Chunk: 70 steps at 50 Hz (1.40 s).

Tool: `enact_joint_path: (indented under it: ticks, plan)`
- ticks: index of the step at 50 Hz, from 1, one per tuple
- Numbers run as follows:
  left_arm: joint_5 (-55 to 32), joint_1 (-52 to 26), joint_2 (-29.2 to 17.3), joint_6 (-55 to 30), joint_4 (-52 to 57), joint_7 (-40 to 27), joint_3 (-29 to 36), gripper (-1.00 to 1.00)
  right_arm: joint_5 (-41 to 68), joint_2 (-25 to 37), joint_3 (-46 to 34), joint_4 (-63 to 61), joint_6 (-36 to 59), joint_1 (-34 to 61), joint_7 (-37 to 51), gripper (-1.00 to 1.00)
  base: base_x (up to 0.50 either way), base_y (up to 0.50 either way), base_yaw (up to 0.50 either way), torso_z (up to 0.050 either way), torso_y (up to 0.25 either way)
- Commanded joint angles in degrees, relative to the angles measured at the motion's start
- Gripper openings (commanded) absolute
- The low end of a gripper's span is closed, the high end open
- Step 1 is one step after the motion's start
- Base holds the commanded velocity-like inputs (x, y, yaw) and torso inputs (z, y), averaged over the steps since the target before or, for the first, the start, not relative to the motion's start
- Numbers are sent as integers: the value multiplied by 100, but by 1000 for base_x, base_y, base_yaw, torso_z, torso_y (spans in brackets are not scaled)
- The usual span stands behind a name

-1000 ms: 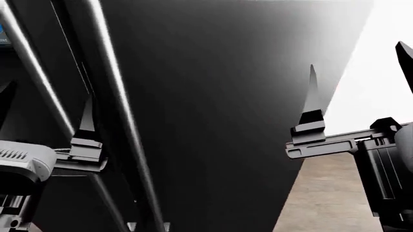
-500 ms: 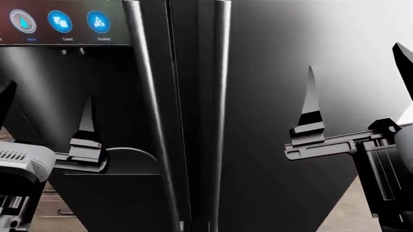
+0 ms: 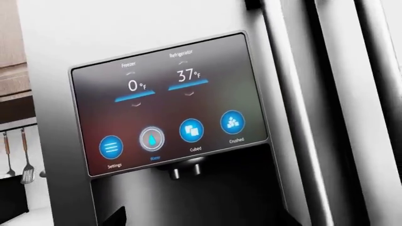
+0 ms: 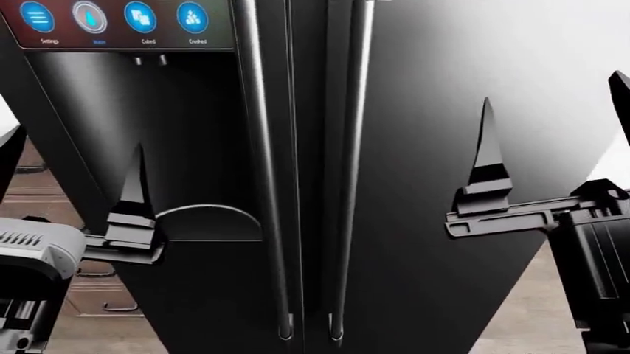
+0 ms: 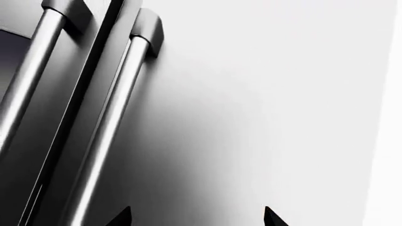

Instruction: Open the fridge door

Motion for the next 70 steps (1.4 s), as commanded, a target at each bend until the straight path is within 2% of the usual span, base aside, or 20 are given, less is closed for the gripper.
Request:
enact_joint_path:
  ticks: [1,46,59,65,70]
  plan:
    - [8,-10,-1,21,-19,2,28,100,39,-7,-7,67,-96,-24,3,100,0,0,0,0,0]
    - [82,-192,75,-2,-92,36,294,100,62,17,-47,123,-217,-150,50,100,-152,0,0,0,0]
    - [-114,-832,252,-435,-191,100,730,100,1534,-641,-156,451,662,390,-171,100,0,0,0,0,0]
    - [-227,-1137,347,-671,-260,111,920,100,2128,-895,-173,536,1223,795,265,100,0,0,0,0,0]
    - [-155,-1122,386,-643,-308,143,971,100,2201,-897,-115,660,951,713,-155,100,0,0,0,0,0]
